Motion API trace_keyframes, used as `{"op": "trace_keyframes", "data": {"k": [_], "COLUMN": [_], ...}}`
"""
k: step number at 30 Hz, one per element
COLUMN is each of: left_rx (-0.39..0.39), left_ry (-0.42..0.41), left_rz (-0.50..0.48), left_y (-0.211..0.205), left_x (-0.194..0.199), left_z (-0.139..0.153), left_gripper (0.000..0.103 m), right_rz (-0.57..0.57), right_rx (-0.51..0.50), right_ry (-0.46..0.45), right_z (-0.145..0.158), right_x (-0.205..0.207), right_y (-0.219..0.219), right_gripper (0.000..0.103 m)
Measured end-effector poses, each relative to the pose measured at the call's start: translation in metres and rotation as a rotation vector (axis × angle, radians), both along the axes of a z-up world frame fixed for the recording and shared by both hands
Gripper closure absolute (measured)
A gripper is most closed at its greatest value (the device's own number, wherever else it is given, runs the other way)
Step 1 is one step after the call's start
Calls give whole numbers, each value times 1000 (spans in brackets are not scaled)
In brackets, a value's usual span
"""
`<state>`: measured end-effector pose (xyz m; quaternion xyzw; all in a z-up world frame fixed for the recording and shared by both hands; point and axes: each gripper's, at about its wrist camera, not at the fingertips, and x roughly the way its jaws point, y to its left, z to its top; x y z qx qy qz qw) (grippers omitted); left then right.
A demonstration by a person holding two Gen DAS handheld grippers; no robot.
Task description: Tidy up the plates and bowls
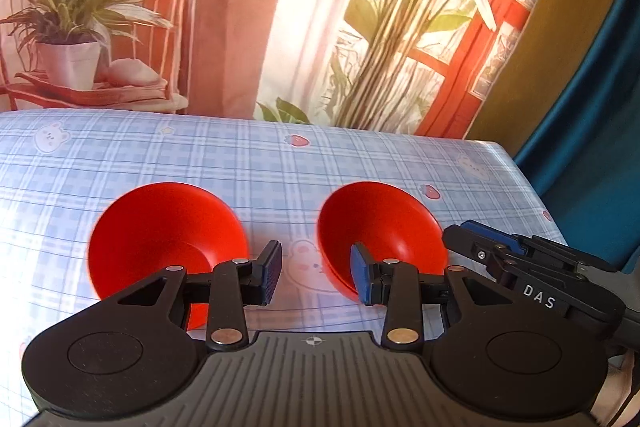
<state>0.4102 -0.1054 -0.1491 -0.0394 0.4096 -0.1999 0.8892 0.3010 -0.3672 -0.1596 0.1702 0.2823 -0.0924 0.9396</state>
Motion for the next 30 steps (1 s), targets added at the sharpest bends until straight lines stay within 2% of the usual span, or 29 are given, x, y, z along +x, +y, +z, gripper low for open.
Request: {"op": "trace_keyframes", "data": {"k": [6,13,15,17,22,30], "left_rx": [-6,-45,-71,-101,-163,-230], "left_ry": [-5,34,40,46,45,-5], "left_rz": [112,252,263,269,276,289], "left_y": [46,91,98,104,111,127], "left_x": [10,25,25,24,20,7], "left_z": [1,-16,-21,-26,-32,-27], "left_gripper": [64,65,74,79,79,78], "right_rz": [70,159,187,210,264,327], "right_rx": [-35,-71,-84,-94,-100,-99], "right_ry": [-6,12,21,32,65,103], "right_z": [12,17,18,18,15,7], "right_x": [17,46,53,60,76,104], "right_y": [15,40,48,54,72,101], "right_gripper": [80,81,80,81,81,81]}}
